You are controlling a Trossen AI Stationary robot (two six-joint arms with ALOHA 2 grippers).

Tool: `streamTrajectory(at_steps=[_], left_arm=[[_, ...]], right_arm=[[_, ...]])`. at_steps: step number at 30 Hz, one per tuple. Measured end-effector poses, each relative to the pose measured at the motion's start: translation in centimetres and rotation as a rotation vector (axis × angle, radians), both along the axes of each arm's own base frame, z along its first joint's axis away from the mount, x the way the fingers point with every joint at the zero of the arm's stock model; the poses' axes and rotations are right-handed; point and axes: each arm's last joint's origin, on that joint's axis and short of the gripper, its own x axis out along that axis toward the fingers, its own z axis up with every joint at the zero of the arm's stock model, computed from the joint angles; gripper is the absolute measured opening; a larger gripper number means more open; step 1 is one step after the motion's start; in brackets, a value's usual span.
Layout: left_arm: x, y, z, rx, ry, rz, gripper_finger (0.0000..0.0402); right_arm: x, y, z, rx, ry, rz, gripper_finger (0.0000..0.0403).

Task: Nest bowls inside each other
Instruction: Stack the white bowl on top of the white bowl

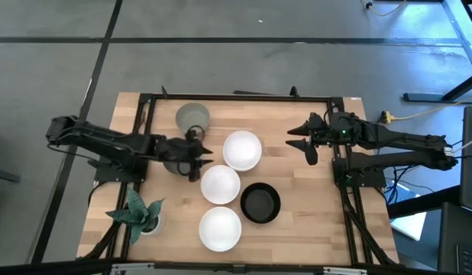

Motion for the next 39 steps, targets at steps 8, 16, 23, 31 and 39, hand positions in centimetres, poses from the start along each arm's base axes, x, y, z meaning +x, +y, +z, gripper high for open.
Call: streamTrajectory(at_steps=[8, 16, 23, 31, 39], left_arm=[[0.9, -0.2, -0.7, -0.198, 0.159, 0.110, 0.0141], [2.3, -0.5, -3.4, -0.271, 0.274, 0.133, 0.0141], [3.1, -0.6, -5.1, -0.271, 0.333, 0.130, 0.0141], [3.6, -0.7, -6.4, -0.264, 0.380, 0.137, 0.0141], [3.8, -0.6, -7.3, -0.276, 0.411, 0.162, 0.0107]], right_arm=[[0.0, 0.0, 0.0, -0.002, 0.001, 0.003, 0.0207], [0.0, 0.0, 0.0, -0.003, 0.002, 0.003, 0.0207], [0.0, 0.0, 0.0, -0.005, 0.002, 0.004, 0.0207], [0.0, 0.0, 0.0, -0.006, 0.003, 0.004, 0.0207], [0.0, 0.0, 0.0, -0.006, 0.004, 0.004, 0.0207]])
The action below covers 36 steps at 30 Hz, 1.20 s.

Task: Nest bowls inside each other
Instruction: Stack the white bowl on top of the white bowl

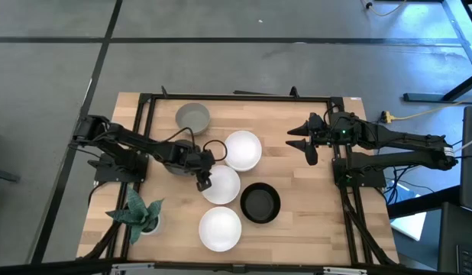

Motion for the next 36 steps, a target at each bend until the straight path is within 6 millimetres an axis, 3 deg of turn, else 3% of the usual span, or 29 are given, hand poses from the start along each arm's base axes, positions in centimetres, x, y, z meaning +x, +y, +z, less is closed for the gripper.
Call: streamTrajectory(at_steps=[7, 16, 28, 32, 36], left_arm=[[0.1, 0.9, 0.0, -0.024, -0.002, 0.035, 0.0012], [0.6, 2.5, 1.0, -0.075, -0.109, 0.081, 0.0003], [-0.8, 4.0, 6.4, -0.028, -0.379, 0.027, 0.0001], [-1.4, 4.3, 8.9, -0.002, -0.497, 0.035, 0.0001], [-0.6, 4.9, 12.1, 0.094, -0.516, 0.008, 0.0001]], right_arm=[[0.0, 0.0, 0.0, 0.000, 0.000, 0.000, 0.0207], [0.0, -0.1, 0.0, -0.017, 0.004, -0.028, 0.0207], [-0.2, -0.8, 0.1, -0.171, 0.025, -0.015, 0.0207], [-0.4, -1.1, 0.2, -0.181, 0.023, -0.033, 0.0207], [-0.5, -1.4, 0.1, -0.180, 0.025, -0.051, 0.0207]])
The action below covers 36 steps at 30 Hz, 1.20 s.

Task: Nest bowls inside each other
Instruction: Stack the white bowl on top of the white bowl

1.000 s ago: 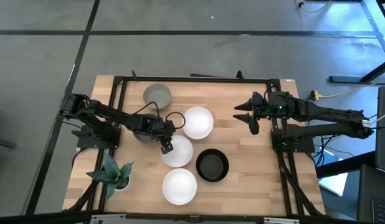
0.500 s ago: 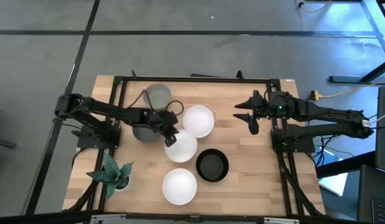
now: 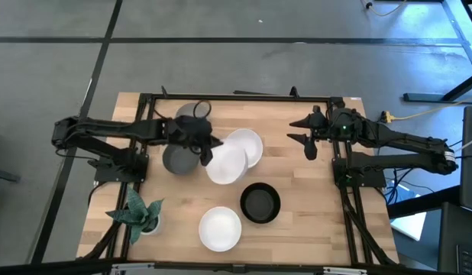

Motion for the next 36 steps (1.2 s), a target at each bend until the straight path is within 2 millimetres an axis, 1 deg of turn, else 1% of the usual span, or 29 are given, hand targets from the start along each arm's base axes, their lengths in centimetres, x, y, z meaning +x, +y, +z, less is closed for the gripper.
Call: streamTrajectory(at_steps=[4, 6, 7, 9, 12, 17, 21, 25, 30, 33, 36], left_arm=[[1.4, 1.1, 3.2, 0.080, 0.016, -0.003, 0.0001], [2.0, 1.8, 4.2, 0.117, 0.072, 0.023, 0.0001], [2.4, 2.1, 4.3, 0.131, 0.110, 0.023, 0.0000], [3.1, 2.6, 4.0, 0.144, 0.182, 0.015, 0.0000], [4.6, 3.3, 3.7, 0.152, 0.231, 0.005, 0.0000], [6.9, 4.1, 2.0, 0.134, 0.323, -0.038, 0.0000], [8.0, 4.4, 0.9, 0.132, 0.369, -0.047, 0.0000], [8.5, 5.1, 0.5, 0.144, 0.387, -0.037, 0.0000], [8.3, 6.3, 0.5, 0.140, 0.384, -0.001, 0.0000], [8.3, 7.0, 0.6, 0.142, 0.359, 0.021, 0.0000], [8.5, 7.4, 1.0, 0.131, 0.305, 0.008, 0.0000]], right_arm=[[0.0, 0.0, 0.0, 0.000, 0.000, -0.003, 0.0207], [0.0, 0.0, 0.0, 0.008, -0.001, -0.005, 0.0207], [0.0, 0.0, 0.0, 0.016, -0.003, -0.008, 0.0207], [0.0, 0.0, 0.0, 0.022, -0.002, -0.010, 0.0207], [0.0, 0.0, -0.1, 0.023, 0.004, -0.010, 0.0207], [-0.1, 0.0, -0.2, 0.026, 0.013, -0.010, 0.0207], [-0.1, 0.0, -0.4, 0.036, 0.037, -0.011, 0.0207], [-0.2, 0.0, -0.5, 0.039, 0.045, -0.012, 0.0207], [-0.2, 0.0, -0.5, 0.038, 0.046, -0.012, 0.0207], [-0.2, 0.0, -0.5, 0.037, 0.046, -0.011, 0.0207], [-0.2, 0.0, -0.5, 0.036, 0.047, -0.011, 0.0207]])
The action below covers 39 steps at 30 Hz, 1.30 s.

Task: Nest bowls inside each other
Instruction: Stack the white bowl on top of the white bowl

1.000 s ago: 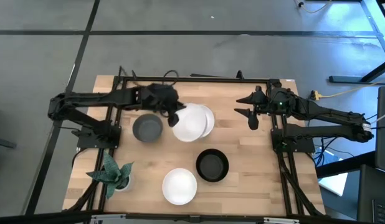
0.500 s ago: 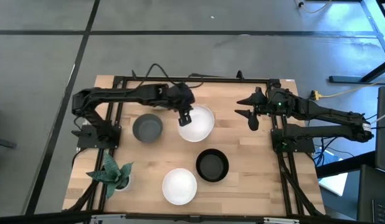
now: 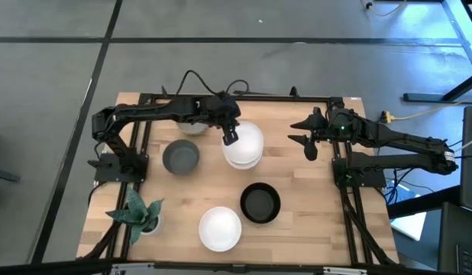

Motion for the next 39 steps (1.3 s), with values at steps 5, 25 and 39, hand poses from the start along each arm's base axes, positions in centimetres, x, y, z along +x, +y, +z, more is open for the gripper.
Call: streamTrajectory(at_steps=[5, 25, 39], left_arm=[[0.4, 0.3, -0.8, -0.014, 0.019, -0.003, 0.0000], [2.0, 1.4, -5.3, -0.050, 0.154, -0.011, 0.0022], [2.5, 1.4, -4.5, -0.023, 0.066, -0.011, 0.0042]], right_arm=[[0.0, 0.0, -0.1, 0.000, 0.007, 0.001, 0.0207], [-0.2, 0.0, -0.5, 0.038, 0.045, -0.015, 0.0207], [-0.2, 0.0, -0.5, 0.041, 0.051, -0.016, 0.0207]])
